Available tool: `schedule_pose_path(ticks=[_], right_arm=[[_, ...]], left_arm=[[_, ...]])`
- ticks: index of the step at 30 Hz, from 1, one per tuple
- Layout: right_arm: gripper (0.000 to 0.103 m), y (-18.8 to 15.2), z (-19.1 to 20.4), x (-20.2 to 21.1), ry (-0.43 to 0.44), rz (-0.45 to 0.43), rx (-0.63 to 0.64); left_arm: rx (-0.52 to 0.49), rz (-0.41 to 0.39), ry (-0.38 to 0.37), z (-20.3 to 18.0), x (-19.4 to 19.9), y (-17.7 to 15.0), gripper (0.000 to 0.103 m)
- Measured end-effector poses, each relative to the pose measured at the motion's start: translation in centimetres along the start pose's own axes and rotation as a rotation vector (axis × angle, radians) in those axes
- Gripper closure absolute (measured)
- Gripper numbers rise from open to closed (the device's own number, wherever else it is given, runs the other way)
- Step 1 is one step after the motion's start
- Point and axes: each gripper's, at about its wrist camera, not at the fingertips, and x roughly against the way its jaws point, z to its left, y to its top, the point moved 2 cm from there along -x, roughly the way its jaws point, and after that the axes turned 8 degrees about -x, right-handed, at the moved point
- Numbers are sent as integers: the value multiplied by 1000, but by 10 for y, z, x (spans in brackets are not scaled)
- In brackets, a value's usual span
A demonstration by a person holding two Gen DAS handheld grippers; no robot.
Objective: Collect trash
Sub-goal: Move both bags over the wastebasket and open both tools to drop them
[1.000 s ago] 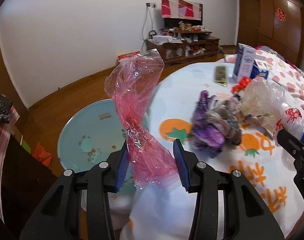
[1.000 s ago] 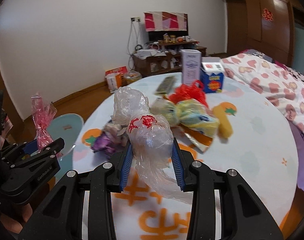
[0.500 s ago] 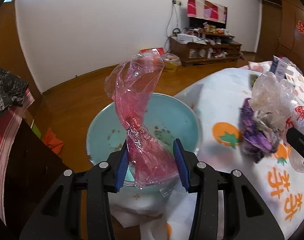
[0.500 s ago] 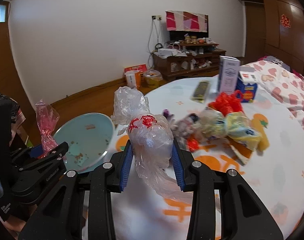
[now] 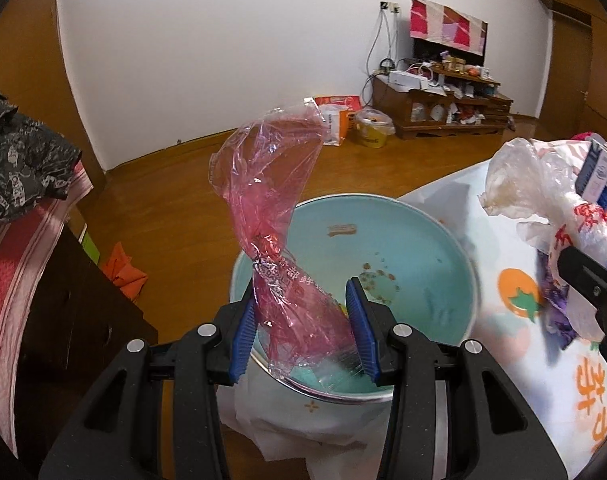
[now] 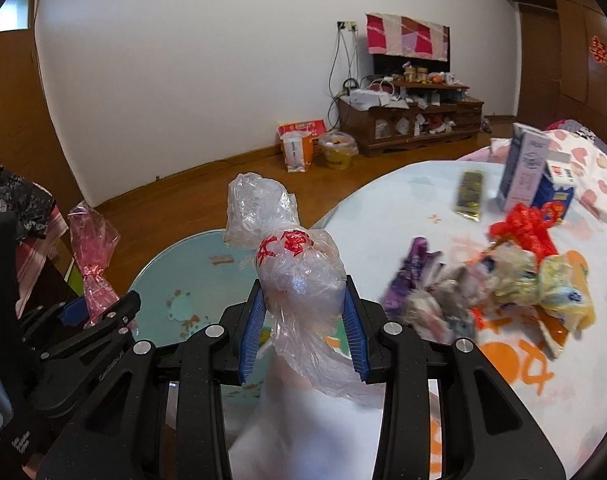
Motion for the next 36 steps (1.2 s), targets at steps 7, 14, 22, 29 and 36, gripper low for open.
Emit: schedule_pose_path(ticks=[7, 14, 22, 29, 36], right_arm=[[65, 4, 12, -38, -6, 47, 3], [65, 2, 22, -68, -2, 110, -3], [64, -1, 28, -92, 13, 172, 2], [41, -5, 28, -98, 41, 219, -7], [35, 3, 23, -83, 38, 183, -23]], left_arm=[[9, 36, 3, 7, -20, -3, 60], [4, 66, -4, 10, -38, -6, 60], [-28, 99, -9, 5, -56, -7, 59], [-19, 121, -11, 5, -61, -8, 41], [-17, 92, 27, 8, -49, -6, 23]])
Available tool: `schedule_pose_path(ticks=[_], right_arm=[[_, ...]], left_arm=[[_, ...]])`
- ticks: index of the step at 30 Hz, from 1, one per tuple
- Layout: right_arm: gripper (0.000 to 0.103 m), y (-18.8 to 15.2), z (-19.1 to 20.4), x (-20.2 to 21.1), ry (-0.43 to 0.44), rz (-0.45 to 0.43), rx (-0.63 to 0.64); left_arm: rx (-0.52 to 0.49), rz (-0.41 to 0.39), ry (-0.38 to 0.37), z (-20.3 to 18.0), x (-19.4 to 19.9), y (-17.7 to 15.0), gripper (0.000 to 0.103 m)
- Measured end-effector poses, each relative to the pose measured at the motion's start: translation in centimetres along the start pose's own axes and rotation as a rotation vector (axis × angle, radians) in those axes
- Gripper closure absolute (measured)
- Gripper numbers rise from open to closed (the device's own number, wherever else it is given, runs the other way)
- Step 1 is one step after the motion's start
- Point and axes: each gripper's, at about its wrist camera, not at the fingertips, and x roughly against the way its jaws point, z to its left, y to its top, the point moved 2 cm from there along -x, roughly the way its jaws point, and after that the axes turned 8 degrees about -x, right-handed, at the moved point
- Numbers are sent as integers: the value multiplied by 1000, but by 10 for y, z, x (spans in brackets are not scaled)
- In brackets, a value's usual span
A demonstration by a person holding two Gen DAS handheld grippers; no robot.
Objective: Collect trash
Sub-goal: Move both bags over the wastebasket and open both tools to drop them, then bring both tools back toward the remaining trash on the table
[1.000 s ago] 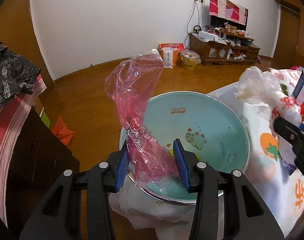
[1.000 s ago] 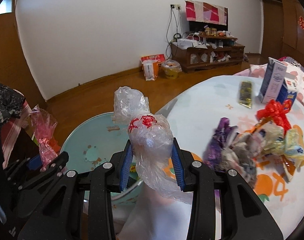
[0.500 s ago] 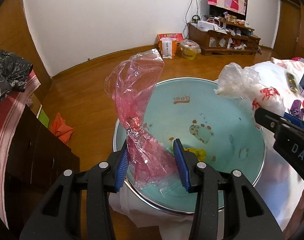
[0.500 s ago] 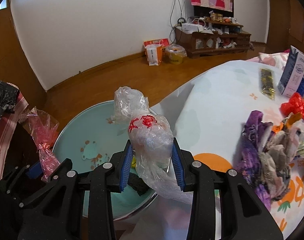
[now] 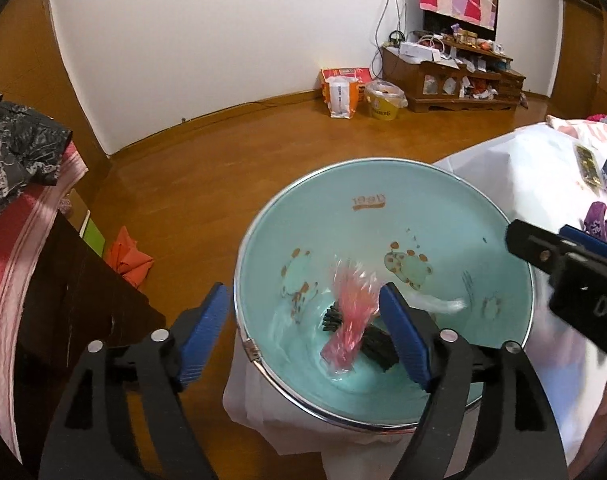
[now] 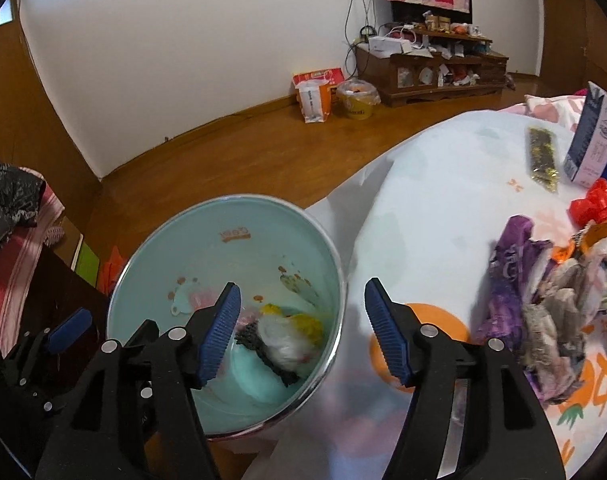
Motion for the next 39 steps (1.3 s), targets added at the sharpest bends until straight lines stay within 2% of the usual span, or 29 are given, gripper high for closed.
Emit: schedule_pose_path(ticks=[3, 4, 6, 11, 23, 28, 39], right_arm=[[23, 2, -1, 12, -6, -29, -2], [20, 3, -2, 15, -6, -38, -5], [10, 2, -5, 26, -8, -66, -19], [5, 3, -17, 50, -53, -144, -30], [5, -7, -63, 102, -173, -247, -65], [5, -14, -86, 127, -178, -289, -79], [5, -28, -149, 166, -274, -340, -169]], left_arm=[[19, -6, 27, 2, 6, -1, 8], [24, -12, 30, 2, 9, -1, 6], [33, -24, 33, 2, 16, -1, 6], [38, -45, 55, 2, 30, 0, 6], [-6, -107, 20, -32, 72, 2, 6], [-31, -138, -10, -53, 91, 2, 6], [-139, -197, -79, -109, 122, -3, 6]])
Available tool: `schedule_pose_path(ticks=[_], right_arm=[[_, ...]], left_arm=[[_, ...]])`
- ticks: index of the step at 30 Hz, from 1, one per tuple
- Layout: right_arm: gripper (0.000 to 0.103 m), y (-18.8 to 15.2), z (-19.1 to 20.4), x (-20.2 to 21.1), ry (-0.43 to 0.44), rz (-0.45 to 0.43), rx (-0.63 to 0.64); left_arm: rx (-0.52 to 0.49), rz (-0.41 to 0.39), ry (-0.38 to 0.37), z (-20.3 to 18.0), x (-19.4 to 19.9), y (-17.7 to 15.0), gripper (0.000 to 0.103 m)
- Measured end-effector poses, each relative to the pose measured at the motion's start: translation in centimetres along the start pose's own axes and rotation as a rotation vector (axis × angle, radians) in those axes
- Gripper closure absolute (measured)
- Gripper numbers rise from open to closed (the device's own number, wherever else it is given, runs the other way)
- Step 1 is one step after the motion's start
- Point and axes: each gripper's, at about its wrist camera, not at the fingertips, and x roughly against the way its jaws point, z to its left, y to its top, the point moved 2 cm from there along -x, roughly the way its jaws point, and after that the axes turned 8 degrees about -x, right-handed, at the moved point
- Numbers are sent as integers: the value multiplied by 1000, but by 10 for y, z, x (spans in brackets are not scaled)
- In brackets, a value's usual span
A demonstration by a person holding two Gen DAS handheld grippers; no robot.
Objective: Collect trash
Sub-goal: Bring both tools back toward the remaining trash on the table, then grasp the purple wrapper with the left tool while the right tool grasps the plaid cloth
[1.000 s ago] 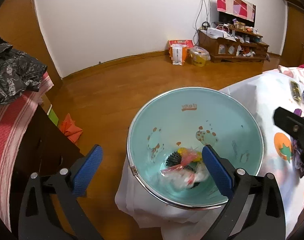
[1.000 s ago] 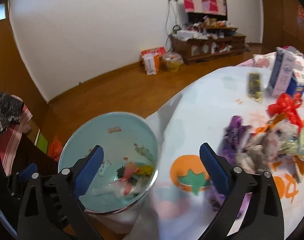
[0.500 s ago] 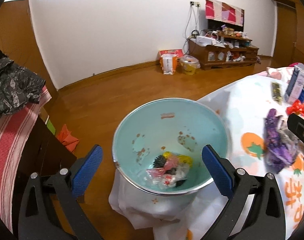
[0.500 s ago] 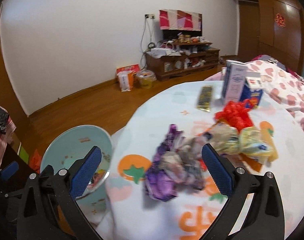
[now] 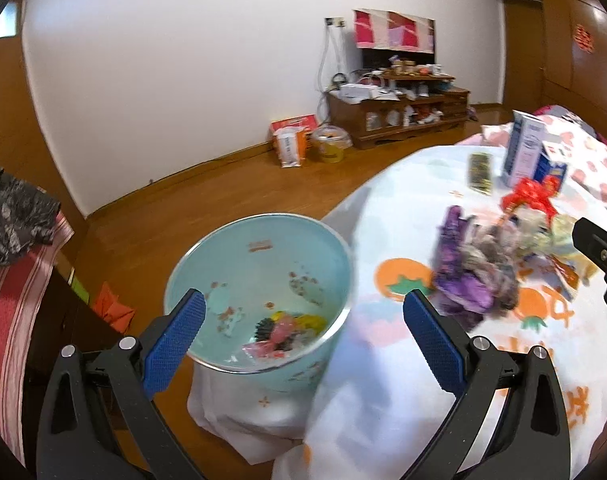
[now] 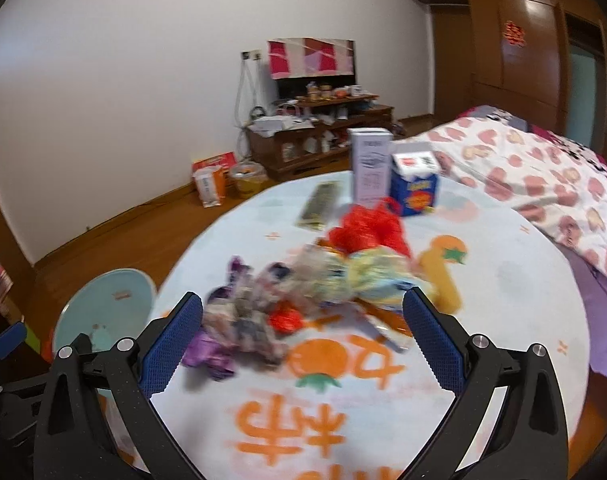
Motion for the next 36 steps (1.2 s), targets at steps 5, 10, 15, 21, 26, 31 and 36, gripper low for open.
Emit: schedule_pose_path(ticks=[5, 10, 15, 21, 26, 31, 36], right_arm=[[5, -2, -28, 3, -44, 2, -35], [5, -2, -43, 6, -60, 3, -49], [5, -3, -53, 8, -68, 5, -52], [5, -12, -77, -2, -101, 30, -55], [5, -19, -103, -13, -119, 64, -87], [19, -19, -118, -21, -136, 72, -100], [28, -15, -120, -29, -116, 90, -104]], left_arm=[[-40, -4, -34, -28, 6, 1, 6], [-70, -10, -52, -44, 10, 0, 6], [-86, -3, -66, -57, 8, -1, 6], [-81, 38, -93, -58, -8, -6, 6], [-68, 62, -122, -57, -25, -6, 6], [-76, 59, -124, -61, -39, 2, 9], [-85, 56, -158, -74, -53, 18, 18]])
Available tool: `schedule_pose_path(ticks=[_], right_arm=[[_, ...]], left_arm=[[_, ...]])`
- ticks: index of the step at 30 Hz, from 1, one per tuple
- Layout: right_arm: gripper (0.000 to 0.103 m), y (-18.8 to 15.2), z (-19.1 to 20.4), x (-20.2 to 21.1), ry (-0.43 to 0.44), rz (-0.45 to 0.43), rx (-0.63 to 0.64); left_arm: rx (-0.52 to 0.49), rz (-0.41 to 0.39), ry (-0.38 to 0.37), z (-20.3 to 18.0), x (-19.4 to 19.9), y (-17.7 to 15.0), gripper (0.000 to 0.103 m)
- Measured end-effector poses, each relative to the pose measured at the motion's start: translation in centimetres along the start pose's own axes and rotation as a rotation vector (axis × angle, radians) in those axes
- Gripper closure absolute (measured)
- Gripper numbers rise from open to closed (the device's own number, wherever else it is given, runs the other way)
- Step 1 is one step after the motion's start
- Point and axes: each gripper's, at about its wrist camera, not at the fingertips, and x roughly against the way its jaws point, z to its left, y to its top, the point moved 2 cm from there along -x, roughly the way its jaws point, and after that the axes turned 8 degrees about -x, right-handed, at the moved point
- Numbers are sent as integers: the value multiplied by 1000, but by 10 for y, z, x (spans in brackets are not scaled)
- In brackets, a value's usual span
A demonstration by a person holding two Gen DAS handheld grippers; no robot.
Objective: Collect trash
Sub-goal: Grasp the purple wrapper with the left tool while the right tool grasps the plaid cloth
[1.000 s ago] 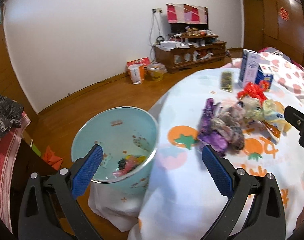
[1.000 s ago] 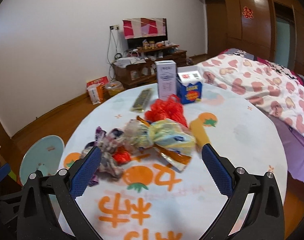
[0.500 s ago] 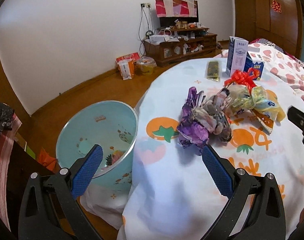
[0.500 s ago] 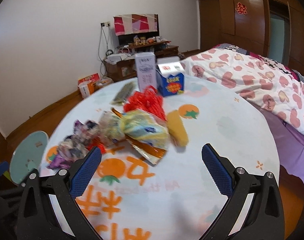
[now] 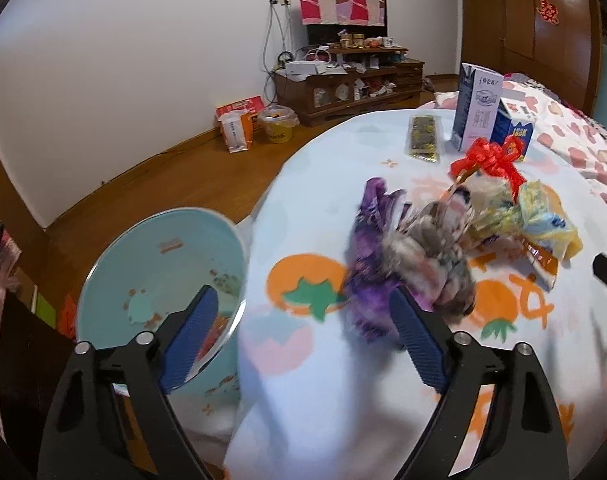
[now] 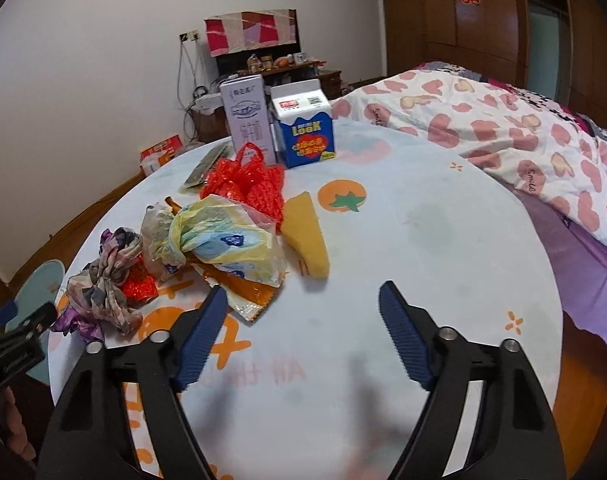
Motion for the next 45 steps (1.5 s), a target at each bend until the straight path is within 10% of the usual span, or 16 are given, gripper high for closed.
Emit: schedule_pose_path(ticks=[16, 25, 37, 45], right_arm=[[39, -5, 106, -42, 295, 157, 78], [80, -14, 134, -74, 435, 312, 67], [82, 23, 60, 5, 290, -7, 53], [81, 14, 20, 1, 213, -1, -2]], left_arm=[[42, 0, 44, 32, -4, 3, 18], [70, 4, 62, 48, -5, 3, 17], [29, -7, -28, 5, -20, 19, 18], [36, 68, -80, -25, -56, 13, 38]])
